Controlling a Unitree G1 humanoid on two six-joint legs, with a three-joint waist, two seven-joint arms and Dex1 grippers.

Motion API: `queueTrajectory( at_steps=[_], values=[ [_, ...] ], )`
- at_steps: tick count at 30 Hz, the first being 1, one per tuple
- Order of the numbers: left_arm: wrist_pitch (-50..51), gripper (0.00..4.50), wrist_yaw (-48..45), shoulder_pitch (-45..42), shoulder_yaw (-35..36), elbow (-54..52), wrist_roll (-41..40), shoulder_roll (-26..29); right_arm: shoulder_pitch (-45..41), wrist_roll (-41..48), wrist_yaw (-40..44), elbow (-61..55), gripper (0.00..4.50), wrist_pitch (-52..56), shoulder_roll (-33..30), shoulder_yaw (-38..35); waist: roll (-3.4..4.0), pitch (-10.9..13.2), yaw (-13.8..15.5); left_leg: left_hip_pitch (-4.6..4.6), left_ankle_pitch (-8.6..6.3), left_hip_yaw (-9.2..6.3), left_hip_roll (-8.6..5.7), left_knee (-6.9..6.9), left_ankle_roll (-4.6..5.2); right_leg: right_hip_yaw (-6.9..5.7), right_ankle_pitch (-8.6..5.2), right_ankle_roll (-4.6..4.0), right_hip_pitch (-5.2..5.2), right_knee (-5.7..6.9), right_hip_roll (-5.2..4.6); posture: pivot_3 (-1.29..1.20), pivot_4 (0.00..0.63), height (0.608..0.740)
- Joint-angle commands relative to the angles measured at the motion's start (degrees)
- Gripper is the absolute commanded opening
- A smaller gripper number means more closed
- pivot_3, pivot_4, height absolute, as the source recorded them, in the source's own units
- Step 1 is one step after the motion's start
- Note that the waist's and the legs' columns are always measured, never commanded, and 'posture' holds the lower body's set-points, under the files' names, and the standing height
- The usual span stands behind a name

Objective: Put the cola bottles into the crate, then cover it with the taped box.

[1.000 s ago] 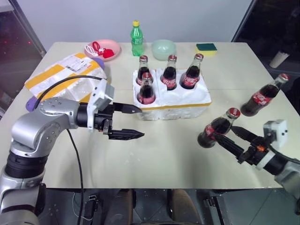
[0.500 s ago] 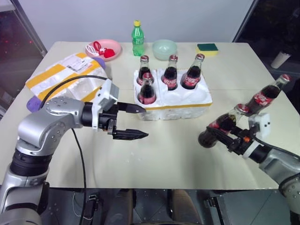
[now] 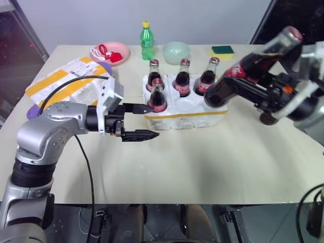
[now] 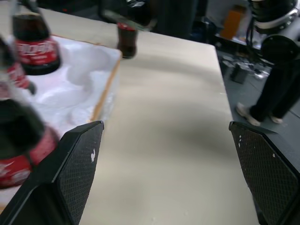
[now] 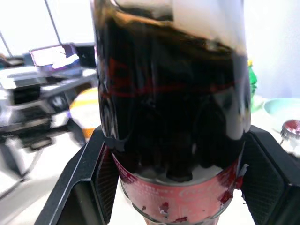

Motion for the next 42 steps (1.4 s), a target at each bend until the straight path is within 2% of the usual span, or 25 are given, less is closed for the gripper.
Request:
queueTrajectory(
  at_steps=[1,5,11,14,15,17,21,24,28,33,38,42],
  values=[
    [-1.0,4.50,1.0,0.0,2.0,-1.6,-0.8,0.1,-7.2,-7.7,1.9,6.5,2.80,-3.5,3.4,6.2,0.01,0.0,0.0,-0.09,0.00,0.00,0.00,-0.01,0.00,0.00,0.00,0.01,-0.08,0.00,0.00,0.00,0.150,0.739],
    [-1.0,4.50,2.1,1.2,2.6,-3.1,-1.1,0.1,-11.2,-16.0,5.7,13.7,2.80,-6.0,7.3,12.9,0.01,0.0,0.1,-0.80,0.01,-0.02,-0.01,0.11,-0.01,0.00,0.17,0.28,-0.89,0.41,0.00,0.00,0.150,0.739],
    [-0.9,4.50,3.3,2.0,3.6,-4.3,-1.6,0.7,-12.2,-28.8,10.3,22.2,2.80,-11.5,11.0,21.8,0.00,0.0,-0.1,-0.82,0.03,-0.01,-0.03,0.13,-0.02,0.00,0.15,0.27,-1.03,0.64,0.00,0.00,0.150,0.739],
    [-1.1,4.50,3.5,2.3,3.5,-4.5,-1.5,0.8,-12.4,-33.1,10.6,25.5,4.23,-13.3,13.5,23.6,0.01,0.0,-0.2,-0.80,0.07,-0.01,-0.03,0.20,-0.10,0.01,0.16,0.26,-1.01,0.73,0.01,0.00,0.150,0.739],
    [-1.2,4.50,3.6,2.3,3.4,-4.5,-1.4,0.8,-12.4,-34.2,10.1,26.5,4.46,-13.5,14.3,23.6,-0.01,0.0,-0.2,-0.76,0.08,-0.01,-0.03,0.20,-0.11,0.01,0.16,0.26,-0.98,0.74,0.01,0.00,0.150,0.739],
    [-1.3,4.50,3.7,2.1,3.1,-4.5,-1.3,0.7,-12.1,-35.6,9.6,27.3,4.46,-13.6,15.4,23.0,-0.02,0.0,-0.3,-0.64,0.09,-0.02,-0.02,0.19,-0.12,0.01,0.16,0.26,-0.88,0.75,0.02,0.00,0.150,0.739],
    [-1.5,4.50,3.3,1.3,2.6,-4.0,-1.2,0.5,-8.3,-32.3,8.1,19.6,4.46,-10.4,14.9,16.3,-0.02,0.0,-0.1,-0.43,0.09,-0.02,-0.01,0.14,-0.12,0.01,0.16,0.24,-0.71,0.74,0.03,0.00,0.150,0.739],
    [-1.9,4.50,2.6,1.1,2.3,-3.6,-0.9,0.7,-3.6,-26.8,5.4,9.8,4.46,-5.1,12.9,7.5,-0.01,0.0,0.3,-0.49,0.09,-0.07,-0.02,0.13,-0.12,0.00,0.15,0.25,-0.71,0.72,0.03,0.00,0.150,0.739],
    [-2.3,4.50,2.0,0.7,2.1,-2.7,-0.7,1.0,8.3,-17.3,0.5,-5.6,4.46,5.2,8.2,-9.4,-0.02,0.0,0.7,-0.56,0.08,-0.12,-0.04,0.13,-0.12,-0.01,0.15,0.24,-0.72,0.70,0.03,0.00,0.150,0.739],
    [-3.1,4.50,1.1,-0.2,1.1,-1.3,-0.2,0.6,24.4,-15.2,-4.6,-14.4,4.46,10.5,5.5,-25.3,-0.02,0.0,0.1,-0.44,0.08,-0.10,-0.02,0.12,-0.11,-0.01,0.13,0.21,-0.63,0.71,0.04,0.00,0.150,0.739],
    [-4.0,4.50,0.7,-1.6,-0.5,-0.1,0.5,-0.9,30.3,-22.6,-9.0,-10.7,4.46,6.0,5.1,-27.7,0.02,0.0,-0.3,-0.22,0.08,0.09,0.02,0.16,-0.11,0.08,-0.02,-0.05,-0.54,0.71,0.04,0.00,0.150,0.739],
    [-3.9,4.50,0.6,-2.6,-1.1,0.3,0.8,-1.9,27.5,-27.9,-10.6,-4.4,4.46,0.1,5.3,-23.7,0.02,0.0,-0.2,-0.06,0.08,0.10,0.04,0.13,-0.11,0.08,-0.10,-0.15,-0.38,0.70,0.04,0.00,0.150,0.739]
  ],
)
